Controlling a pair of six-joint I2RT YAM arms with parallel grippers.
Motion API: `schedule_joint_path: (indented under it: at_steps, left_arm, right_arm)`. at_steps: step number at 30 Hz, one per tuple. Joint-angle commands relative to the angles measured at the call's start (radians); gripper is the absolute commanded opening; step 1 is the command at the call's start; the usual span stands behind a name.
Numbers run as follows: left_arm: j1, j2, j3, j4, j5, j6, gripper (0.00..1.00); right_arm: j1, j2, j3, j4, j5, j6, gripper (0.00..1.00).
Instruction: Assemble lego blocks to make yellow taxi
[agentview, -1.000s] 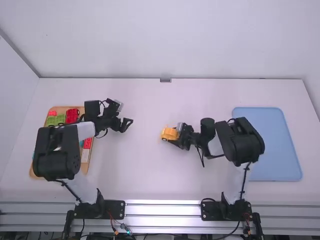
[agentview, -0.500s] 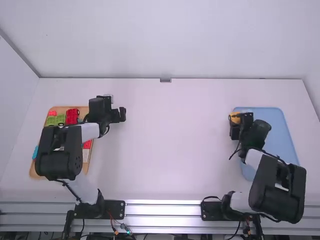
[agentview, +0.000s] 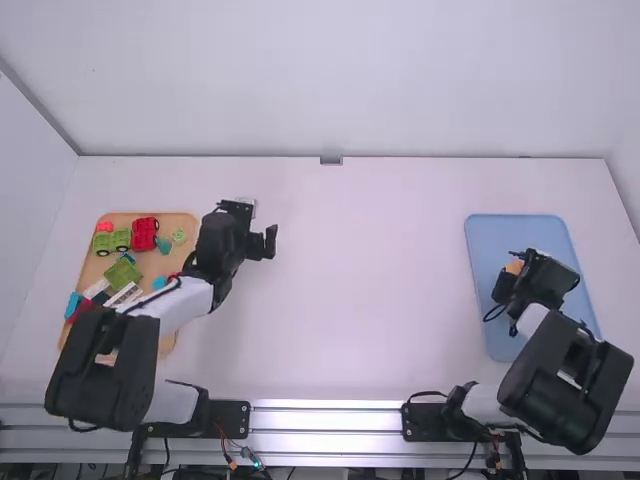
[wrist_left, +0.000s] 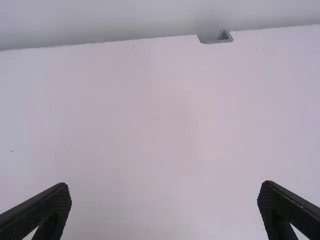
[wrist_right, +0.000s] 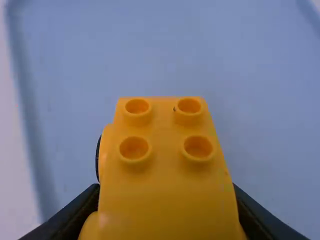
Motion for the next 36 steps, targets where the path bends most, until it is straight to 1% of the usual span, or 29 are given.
schedule_joint_path:
  at_steps: [1, 2, 3, 6, 7, 8, 10, 13, 15, 16, 18, 19, 20, 21, 24, 26, 28, 32, 33, 36]
  left_arm:
    - [-0.047, -0.068, -0.013, -0.022, -0.148, 0.022, 0.99]
    - [-0.074, -0.103, -0.013, -0.048, -0.18, 0.023, 0.99]
    - [-0.087, -0.121, -0.013, -0.059, -0.192, 0.022, 1.0]
    - [-0.118, -0.185, -0.013, -0.099, -0.207, 0.023, 1.0]
    - [-0.127, -0.232, -0.013, -0.126, -0.198, 0.022, 1.0]
    - [-0.127, -0.232, -0.013, -0.126, -0.198, 0.022, 1.0]
    - [-0.126, -0.275, -0.013, -0.155, -0.195, 0.022, 0.99]
    - [-0.13, -0.364, -0.013, -0.204, -0.162, 0.027, 0.99]
    - [-0.134, -0.403, -0.013, -0.22, -0.099, 0.062, 0.99]
    - [-0.137, -0.428, -0.013, -0.232, -0.047, 0.098, 0.99]
    - [-0.14, -0.513, -0.014, -0.27, 0.094, 0.191, 0.99]
    - [-0.14, -0.518, -0.014, -0.273, 0.099, 0.193, 0.99]
    - [-0.14, -0.545, -0.014, -0.284, 0.123, 0.195, 0.99]
    - [-0.14, -0.595, -0.014, -0.306, 0.146, 0.193, 0.99]
    - [-0.133, -0.667, -0.014, -0.341, 0.145, 0.151, 0.99]
    - [-0.133, -0.735, -0.014, -0.381, 0.145, 0.146, 0.99]
    - [-0.138, -0.769, -0.014, -0.398, 0.145, 0.146, 0.99]
    - [-0.129, -0.849, -0.014, -0.425, 0.127, 0.15, 0.99]
    - [-0.125, -0.863, -0.016, -0.433, 0.12, 0.147, 0.99]
    - [-0.097, -0.891, -0.044, -0.461, 0.092, 0.119, 0.96]
  right_arm:
    - [-0.013, -0.013, 0.032, -0.019, 0.031, 0.016, 0.77]
    - [-0.017, -0.013, 0.041, -0.044, 0.032, 0.021, 0.9]
    - [-0.018, -0.013, 0.047, -0.058, 0.032, 0.02, 0.99]
    - [-0.021, -0.013, 0.07, -0.106, 0.037, 0.038, 0.99]
    - [-0.019, -0.02, 0.093, -0.155, 0.047, 0.097, 0.99]
    - [-0.019, -0.02, 0.093, -0.155, 0.047, 0.097, 0.99]
    - [-0.011, -0.042, 0.118, -0.219, 0.059, 0.154, 0.99]
    - [0.042, -0.126, 0.175, -0.368, 0.068, 0.185, 0.98]
    - [0.074, -0.169, 0.195, -0.412, 0.069, 0.184, 0.99]
    - [0.096, -0.197, 0.204, -0.435, 0.069, 0.184, 0.98]
    - [0.174, -0.308, 0.214, -0.482, 0.068, 0.185, 0.98]
    - [0.179, -0.315, 0.214, -0.484, 0.068, 0.185, 0.99]
    - [0.208, -0.356, 0.213, -0.497, 0.066, 0.185, 0.99]
    - [0.263, -0.424, 0.213, -0.515, 0.064, 0.185, 0.99]
    - [0.364, -0.526, 0.212, -0.532, 0.063, 0.185, 0.99]
    - [0.466, -0.617, 0.212, -0.544, 0.057, 0.185, 0.99]
    - [0.522, -0.665, 0.212, -0.554, 0.058, 0.185, 0.99]
    - [0.671, -0.767, 0.212, -0.582, 0.058, 0.185, 0.99]
    - [0.691, -0.784, 0.21, -0.582, 0.06, 0.187, 0.98]
    - [0.664, -0.811, 0.183, -0.554, 0.088, 0.215, 0.95]
